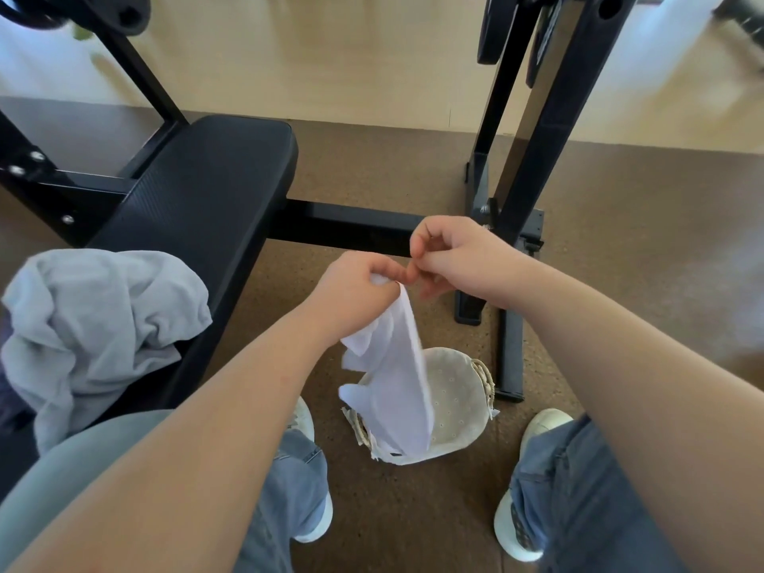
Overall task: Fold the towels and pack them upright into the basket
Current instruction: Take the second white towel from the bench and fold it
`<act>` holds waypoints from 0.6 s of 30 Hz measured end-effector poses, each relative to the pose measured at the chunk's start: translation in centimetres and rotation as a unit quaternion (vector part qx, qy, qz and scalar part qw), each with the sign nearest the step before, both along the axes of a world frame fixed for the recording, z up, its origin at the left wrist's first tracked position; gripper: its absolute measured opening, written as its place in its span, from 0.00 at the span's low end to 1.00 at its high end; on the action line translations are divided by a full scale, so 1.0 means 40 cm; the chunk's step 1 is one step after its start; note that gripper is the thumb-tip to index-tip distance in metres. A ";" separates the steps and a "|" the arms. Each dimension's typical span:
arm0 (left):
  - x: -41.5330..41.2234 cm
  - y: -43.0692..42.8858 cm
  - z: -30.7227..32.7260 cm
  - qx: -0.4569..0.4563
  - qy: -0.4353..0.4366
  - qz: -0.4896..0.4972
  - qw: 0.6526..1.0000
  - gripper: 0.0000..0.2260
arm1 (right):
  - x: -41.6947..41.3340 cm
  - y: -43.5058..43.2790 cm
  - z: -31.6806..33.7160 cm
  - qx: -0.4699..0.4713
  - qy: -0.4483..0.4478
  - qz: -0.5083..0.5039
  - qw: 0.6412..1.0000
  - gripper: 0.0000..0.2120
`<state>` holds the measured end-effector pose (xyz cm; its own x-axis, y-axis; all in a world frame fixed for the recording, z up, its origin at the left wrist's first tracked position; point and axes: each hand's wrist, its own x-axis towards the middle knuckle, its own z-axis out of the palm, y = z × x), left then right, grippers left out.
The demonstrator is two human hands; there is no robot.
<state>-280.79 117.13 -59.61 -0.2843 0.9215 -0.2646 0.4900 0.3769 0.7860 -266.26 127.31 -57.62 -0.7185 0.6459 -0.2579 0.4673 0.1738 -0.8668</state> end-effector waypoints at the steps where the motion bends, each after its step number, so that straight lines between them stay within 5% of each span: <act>1: 0.000 0.000 0.000 -0.002 0.006 0.002 1.000 0.13 | -0.002 0.005 -0.011 0.027 -0.016 -0.003 1.000 0.06; 7: -0.009 0.001 0.017 0.073 -0.012 0.010 0.997 0.13 | -0.009 -0.010 -0.053 0.063 -0.132 0.095 0.985 0.25; 13: -0.012 -0.001 0.030 0.102 -0.042 0.011 0.994 0.13 | -0.032 -0.014 -0.104 0.128 -0.199 0.065 0.970 0.05; 18: -0.036 0.006 0.009 0.073 0.006 0.116 0.991 0.16 | -0.027 0.013 -0.110 0.108 -0.188 0.008 0.976 0.04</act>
<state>-282.23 117.35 -59.26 -0.4957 0.8589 -0.1288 0.4137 0.3639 0.8345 -267.32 127.83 -62.01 -0.6101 0.7037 -0.3642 0.7410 0.3439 -0.5768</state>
